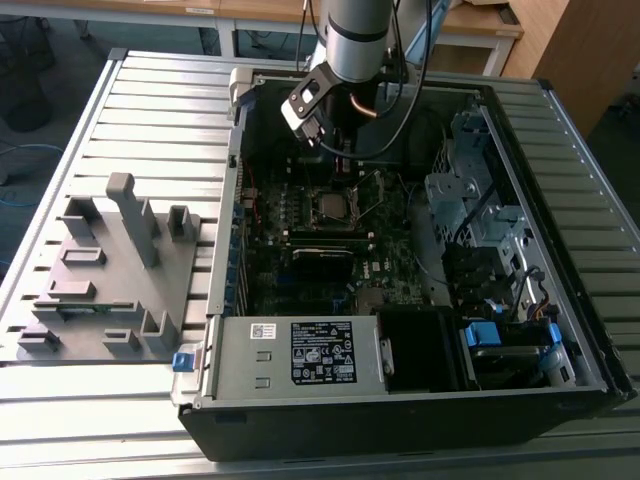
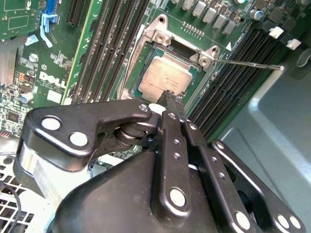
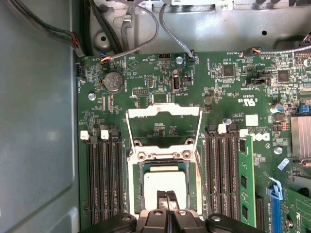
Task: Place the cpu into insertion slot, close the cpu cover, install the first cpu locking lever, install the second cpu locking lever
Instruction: 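Close the cpu cover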
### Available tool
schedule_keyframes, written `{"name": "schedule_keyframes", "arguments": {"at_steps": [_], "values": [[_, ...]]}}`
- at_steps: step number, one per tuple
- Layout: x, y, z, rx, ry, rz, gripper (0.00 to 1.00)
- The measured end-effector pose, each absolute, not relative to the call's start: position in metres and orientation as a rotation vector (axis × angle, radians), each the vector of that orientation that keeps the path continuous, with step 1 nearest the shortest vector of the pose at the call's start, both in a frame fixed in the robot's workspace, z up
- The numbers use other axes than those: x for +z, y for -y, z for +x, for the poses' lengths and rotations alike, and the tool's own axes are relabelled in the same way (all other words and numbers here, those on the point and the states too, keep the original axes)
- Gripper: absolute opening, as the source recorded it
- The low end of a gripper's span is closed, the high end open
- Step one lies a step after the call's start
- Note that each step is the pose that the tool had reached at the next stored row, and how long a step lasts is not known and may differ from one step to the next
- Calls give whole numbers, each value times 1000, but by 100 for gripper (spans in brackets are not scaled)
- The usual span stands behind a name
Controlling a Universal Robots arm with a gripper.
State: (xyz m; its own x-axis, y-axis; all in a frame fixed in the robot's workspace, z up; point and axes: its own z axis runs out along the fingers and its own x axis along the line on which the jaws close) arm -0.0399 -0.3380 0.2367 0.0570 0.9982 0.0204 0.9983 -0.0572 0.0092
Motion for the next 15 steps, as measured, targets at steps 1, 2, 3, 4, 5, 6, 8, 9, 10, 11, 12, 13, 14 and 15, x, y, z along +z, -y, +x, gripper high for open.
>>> {"name": "schedule_keyframes", "arguments": {"at_steps": [1, 2, 3, 4, 5, 6, 8, 9, 10, 11, 12, 13, 14, 15], "values": [[237, 338, -40, -33, 2152, -2279, 10], [237, 338, -40, -33, 2152, -2279, 10], [237, 338, -37, -33, 2152, -2279, 10], [238, 338, -37, -33, 2152, -2279, 10], [238, 338, -37, -33, 2152, -2279, 10], [238, 338, -37, -33, 2152, -2279, 10], [238, 338, -37, -33, 2152, -2279, 10], [239, 338, -37, -32, 2152, -2279, 10], [239, 338, -37, -33, 2152, -2279, 10], [239, 338, -37, -33, 2152, -2279, 10], [240, 338, -37, -33, 2152, -2279, 10], [241, 338, -37, -33, 2152, -2279, 10], [242, 338, -37, -33, 2152, -2279, 10], [243, 338, -37, -33, 2152, -2279, 10]]}}
